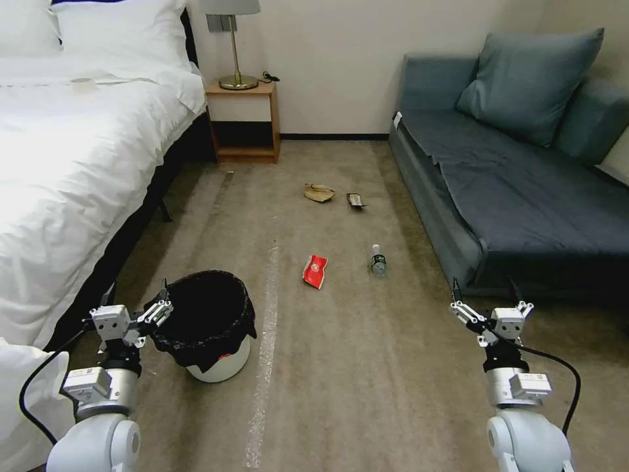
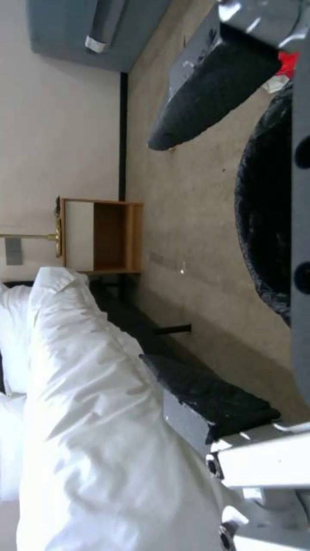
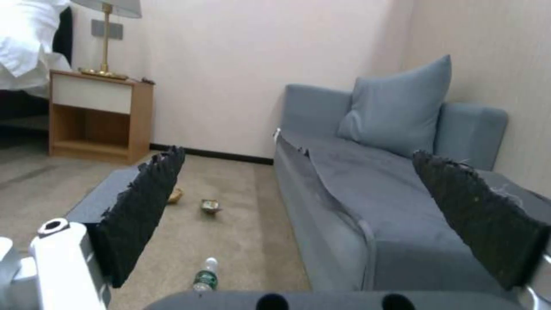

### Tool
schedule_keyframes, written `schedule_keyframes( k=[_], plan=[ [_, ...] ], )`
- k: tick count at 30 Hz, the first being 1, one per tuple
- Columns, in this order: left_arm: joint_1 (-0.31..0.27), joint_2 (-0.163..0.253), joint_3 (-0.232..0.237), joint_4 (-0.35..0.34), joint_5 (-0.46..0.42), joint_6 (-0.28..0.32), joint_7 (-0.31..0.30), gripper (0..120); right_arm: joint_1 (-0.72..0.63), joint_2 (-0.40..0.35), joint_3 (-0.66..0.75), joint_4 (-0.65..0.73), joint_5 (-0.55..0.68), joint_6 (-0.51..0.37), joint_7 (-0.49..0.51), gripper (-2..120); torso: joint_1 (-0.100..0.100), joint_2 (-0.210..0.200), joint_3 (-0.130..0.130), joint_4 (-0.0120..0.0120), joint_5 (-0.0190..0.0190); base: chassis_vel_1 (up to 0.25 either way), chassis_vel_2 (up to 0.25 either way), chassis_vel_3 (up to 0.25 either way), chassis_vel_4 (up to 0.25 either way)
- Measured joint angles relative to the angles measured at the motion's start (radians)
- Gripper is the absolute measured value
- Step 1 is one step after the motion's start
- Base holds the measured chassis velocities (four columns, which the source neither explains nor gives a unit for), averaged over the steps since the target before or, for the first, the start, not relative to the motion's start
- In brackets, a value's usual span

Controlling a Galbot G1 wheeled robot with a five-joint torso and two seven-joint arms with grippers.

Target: Pick up the trash bin, then pick up the garbage on the floor and place it into the trash bin.

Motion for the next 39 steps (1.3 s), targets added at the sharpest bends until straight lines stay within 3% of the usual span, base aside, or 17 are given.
schedule_keyframes(
  k=[31,35,37,38,39],
  plan=[
    [-0.003,-0.006,0.000,0.004,-0.002,0.014,0.000,91,0.006,-0.006,0.011,-0.001,0.019,-0.008,0.005,100,0.000,0.000,0.000,0.0000,0.0001,0.000,0.000,0.000,0.000],
    [-0.001,-0.008,0.003,0.006,-0.016,0.060,-0.049,91,0.002,-0.004,0.010,0.001,0.020,-0.008,0.005,100,0.000,0.000,0.000,0.0000,0.0001,0.000,0.000,0.000,0.000],
    [-0.010,-0.013,0.013,0.012,-0.058,0.146,-0.170,92,-0.002,0.000,0.008,0.004,0.021,-0.008,0.004,100,0.000,0.000,0.000,0.0000,0.0000,0.000,0.000,0.000,0.000],
    [-0.010,-0.013,0.013,0.012,-0.058,0.146,-0.170,92,-0.002,0.000,0.008,0.004,0.021,-0.008,0.004,100,0.000,0.000,0.000,0.0000,0.0000,0.000,0.000,0.000,0.000],
    [-0.023,-0.013,0.017,0.022,-0.109,0.192,-0.254,93,-0.002,0.001,0.008,0.004,0.021,-0.006,0.003,100,0.000,0.000,0.000,0.0000,0.0001,0.000,0.000,0.000,0.000]
  ],
)
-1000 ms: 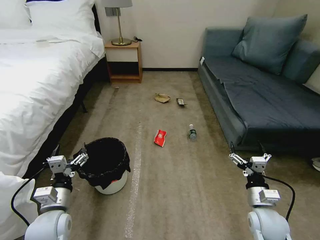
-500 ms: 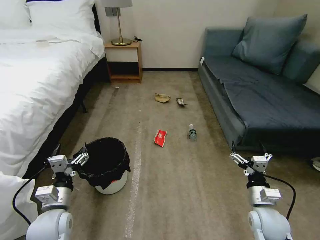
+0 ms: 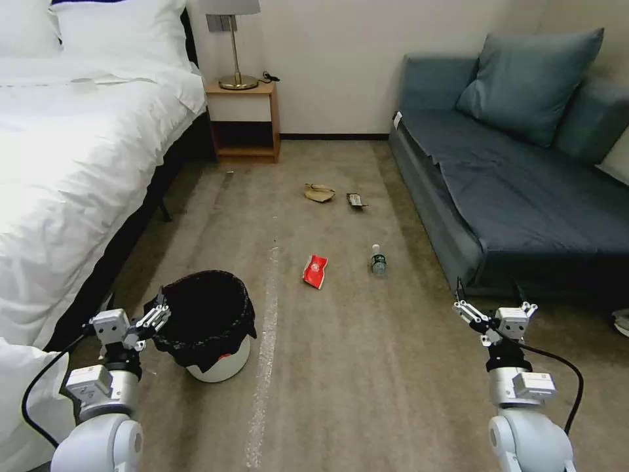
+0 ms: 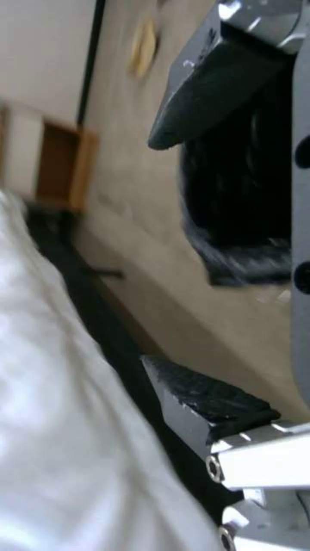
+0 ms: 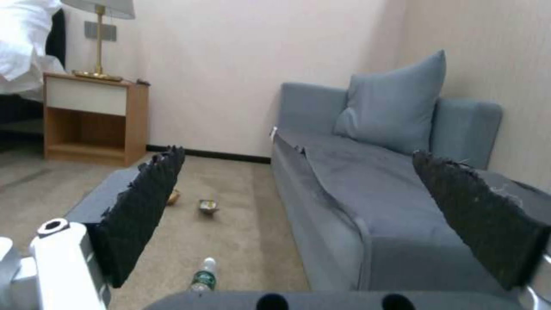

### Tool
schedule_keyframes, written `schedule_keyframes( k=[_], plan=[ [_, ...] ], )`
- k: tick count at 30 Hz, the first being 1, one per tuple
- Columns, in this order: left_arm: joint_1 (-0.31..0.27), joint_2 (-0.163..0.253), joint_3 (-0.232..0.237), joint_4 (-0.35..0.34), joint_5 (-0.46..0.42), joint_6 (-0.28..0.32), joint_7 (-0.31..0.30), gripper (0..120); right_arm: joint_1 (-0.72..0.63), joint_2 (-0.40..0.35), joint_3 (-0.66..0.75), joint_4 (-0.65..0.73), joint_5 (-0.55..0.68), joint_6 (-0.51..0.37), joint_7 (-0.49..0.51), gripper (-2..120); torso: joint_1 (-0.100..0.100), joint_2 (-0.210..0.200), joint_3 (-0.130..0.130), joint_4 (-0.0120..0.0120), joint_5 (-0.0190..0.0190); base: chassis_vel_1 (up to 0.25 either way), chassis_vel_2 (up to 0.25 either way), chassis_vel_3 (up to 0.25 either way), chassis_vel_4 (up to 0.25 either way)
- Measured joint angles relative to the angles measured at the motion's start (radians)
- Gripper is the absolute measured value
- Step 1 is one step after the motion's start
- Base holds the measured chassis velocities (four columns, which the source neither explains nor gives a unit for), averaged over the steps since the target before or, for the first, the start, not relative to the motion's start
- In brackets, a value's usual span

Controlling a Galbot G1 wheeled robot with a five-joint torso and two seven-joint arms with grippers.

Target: Pick up the trash bin, then pick up the garbage on the floor and place it into the trash bin.

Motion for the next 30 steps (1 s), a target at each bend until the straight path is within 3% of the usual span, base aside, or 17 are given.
schedule_keyframes(
  k=[1,3,8,16,30],
  plan=[
    [0.000,0.000,0.000,0.000,0.000,0.000,0.000,93,0.000,0.000,0.000,0.000,0.000,0.000,0.000,100,0.000,0.000,0.000,0.0000,0.0000,0.000,0.000,0.000,0.000],
    [-0.031,0.007,0.005,0.020,-0.115,0.065,-0.107,93,-0.005,0.003,0.000,0.000,0.000,0.003,-0.001,100,0.000,0.000,0.000,0.0000,0.0000,0.000,0.000,0.000,0.000],
    [-0.094,0.021,0.008,0.055,-0.225,0.136,-0.172,95,-0.015,0.008,-0.005,0.000,-0.011,0.013,-0.004,100,0.000,0.000,0.000,0.0000,-0.0002,0.000,0.000,0.000,0.000],
    [-0.209,0.027,0.023,0.144,-0.271,0.184,-0.207,97,-0.030,0.009,0.004,0.017,-0.011,0.015,-0.008,100,0.000,0.000,0.000,-0.0002,-0.0001,0.000,0.000,0.000,0.000],
    [-0.253,0.013,0.028,0.211,-0.398,0.273,-0.268,97,-0.024,0.039,-0.006,-0.020,-0.028,0.036,-0.030,100,0.000,0.000,0.000,0.0000,0.0000,0.000,0.000,0.000,0.000]
  ],
)
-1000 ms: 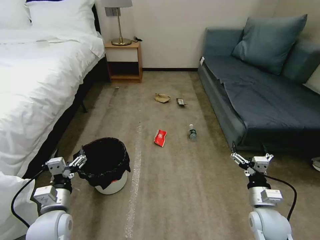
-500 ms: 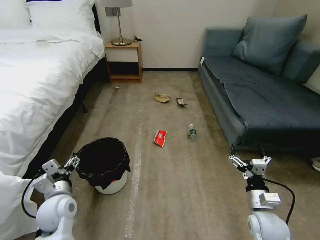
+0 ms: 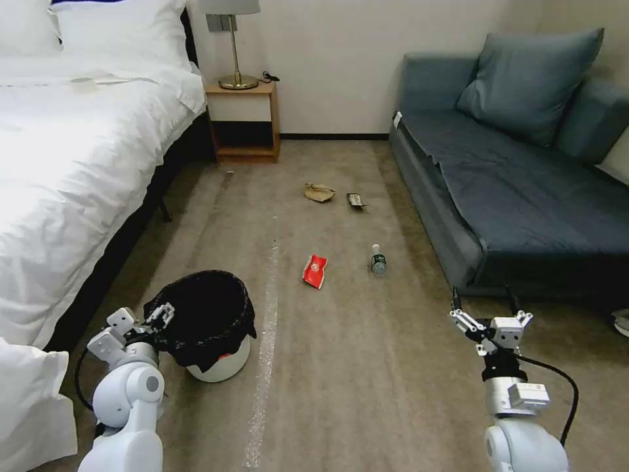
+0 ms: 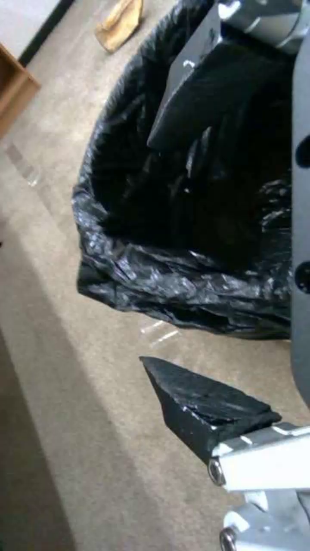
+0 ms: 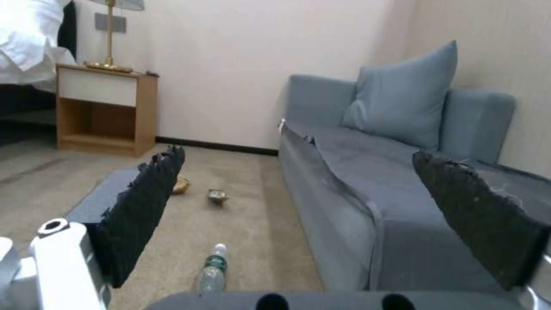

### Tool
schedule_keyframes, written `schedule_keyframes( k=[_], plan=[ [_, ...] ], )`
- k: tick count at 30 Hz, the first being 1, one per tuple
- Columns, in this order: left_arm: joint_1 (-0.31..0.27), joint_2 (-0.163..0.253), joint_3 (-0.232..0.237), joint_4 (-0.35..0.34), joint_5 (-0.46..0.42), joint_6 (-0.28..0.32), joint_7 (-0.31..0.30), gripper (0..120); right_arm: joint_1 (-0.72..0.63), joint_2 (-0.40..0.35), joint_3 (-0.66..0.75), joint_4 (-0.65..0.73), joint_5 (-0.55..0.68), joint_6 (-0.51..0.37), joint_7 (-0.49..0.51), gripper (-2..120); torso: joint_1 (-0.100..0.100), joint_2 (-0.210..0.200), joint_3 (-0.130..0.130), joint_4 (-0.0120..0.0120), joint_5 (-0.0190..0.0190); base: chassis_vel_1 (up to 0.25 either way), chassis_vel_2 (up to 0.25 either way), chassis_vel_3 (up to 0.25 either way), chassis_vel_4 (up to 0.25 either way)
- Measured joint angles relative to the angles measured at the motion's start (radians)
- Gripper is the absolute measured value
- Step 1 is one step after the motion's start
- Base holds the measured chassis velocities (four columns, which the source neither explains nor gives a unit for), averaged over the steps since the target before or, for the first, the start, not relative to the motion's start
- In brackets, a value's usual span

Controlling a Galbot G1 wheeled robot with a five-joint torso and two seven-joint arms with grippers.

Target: Pick up the trash bin, then pick up the garbage on the floor and place it into the trash bin.

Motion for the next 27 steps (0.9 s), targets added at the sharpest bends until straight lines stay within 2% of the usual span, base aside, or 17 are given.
schedule_keyframes(
  k=[5,11,19,27],
  plan=[
    [-0.005,0.001,-0.004,0.004,-0.012,0.018,-0.008,98,0.001,0.000,-0.001,-0.001,0.000,0.004,-0.001,100,0.000,0.000,0.000,0.0000,0.0000,0.000,0.000,0.000,0.000],
    [-0.027,0.002,-0.006,0.049,-0.042,0.040,-0.016,99,-0.010,0.007,-0.004,-0.005,0.000,0.025,-0.014,100,0.000,0.000,0.000,0.0000,-0.0001,0.000,0.000,0.000,0.000],
    [-0.037,-0.005,-0.010,0.104,-0.056,0.038,-0.008,100,-0.011,0.025,-0.028,0.004,-0.007,0.029,-0.021,100,0.000,0.000,0.000,-0.0001,0.0000,0.000,0.000,0.000,0.000],
    [-0.029,-0.006,-0.020,0.107,-0.059,0.029,0.011,94,-0.015,0.027,-0.036,0.001,-0.011,0.039,-0.024,100,0.000,0.000,0.000,0.0001,-0.0001,0.000,0.000,0.000,0.000]
  ],
)
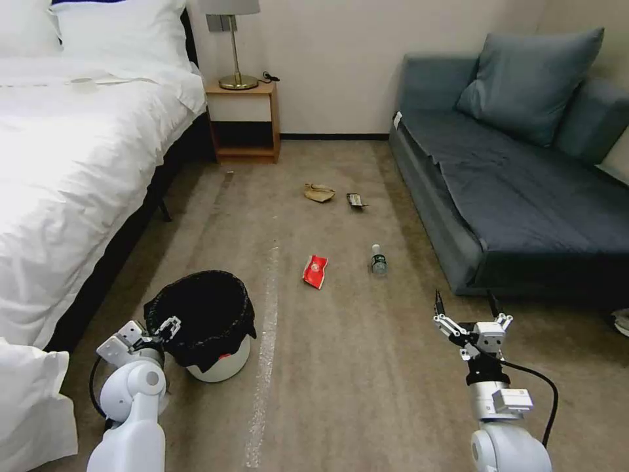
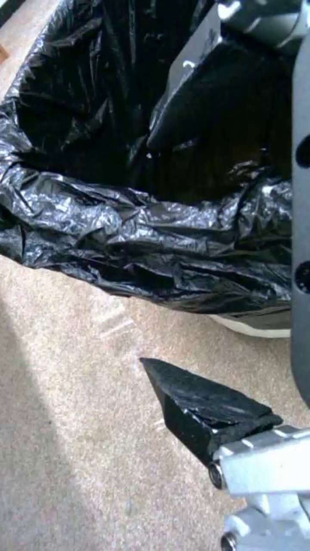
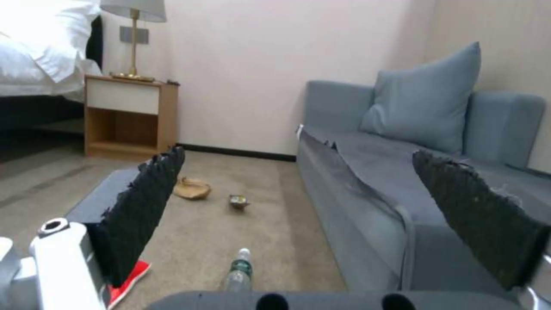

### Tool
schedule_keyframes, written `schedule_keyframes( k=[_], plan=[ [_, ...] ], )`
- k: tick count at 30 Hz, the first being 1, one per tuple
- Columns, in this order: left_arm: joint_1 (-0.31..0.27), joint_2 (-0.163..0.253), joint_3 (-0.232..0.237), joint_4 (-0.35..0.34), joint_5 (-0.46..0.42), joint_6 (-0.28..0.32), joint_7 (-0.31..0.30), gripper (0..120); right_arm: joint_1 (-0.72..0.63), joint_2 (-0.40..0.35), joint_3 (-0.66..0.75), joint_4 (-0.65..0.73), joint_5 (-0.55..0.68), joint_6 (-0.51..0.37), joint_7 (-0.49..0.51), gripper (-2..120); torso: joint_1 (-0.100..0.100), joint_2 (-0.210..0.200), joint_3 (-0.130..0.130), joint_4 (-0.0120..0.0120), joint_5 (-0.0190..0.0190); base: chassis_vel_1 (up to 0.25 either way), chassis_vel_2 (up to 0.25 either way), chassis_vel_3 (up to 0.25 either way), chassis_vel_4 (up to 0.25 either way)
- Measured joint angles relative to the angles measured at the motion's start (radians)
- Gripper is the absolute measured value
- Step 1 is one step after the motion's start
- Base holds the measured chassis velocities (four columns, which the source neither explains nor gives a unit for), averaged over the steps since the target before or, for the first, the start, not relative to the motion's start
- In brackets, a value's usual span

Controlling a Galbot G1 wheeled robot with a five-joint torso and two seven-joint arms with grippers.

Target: Pick up the trash bin, then pick up the garbage on the floor and place it into the trash bin.

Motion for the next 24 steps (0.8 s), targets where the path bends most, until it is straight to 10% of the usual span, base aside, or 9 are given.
schedule_keyframes(
  k=[24],
  plan=[
    [0.041,0.002,-0.003,-0.013,0.021,-0.029,0.034,4,-0.022,-0.002,-0.004,0.013,0.006,0.031,-0.006,100,0.000,0.000,0.000,-0.0001,0.0001,0.000,0.000,0.000,0.000]
  ],
)
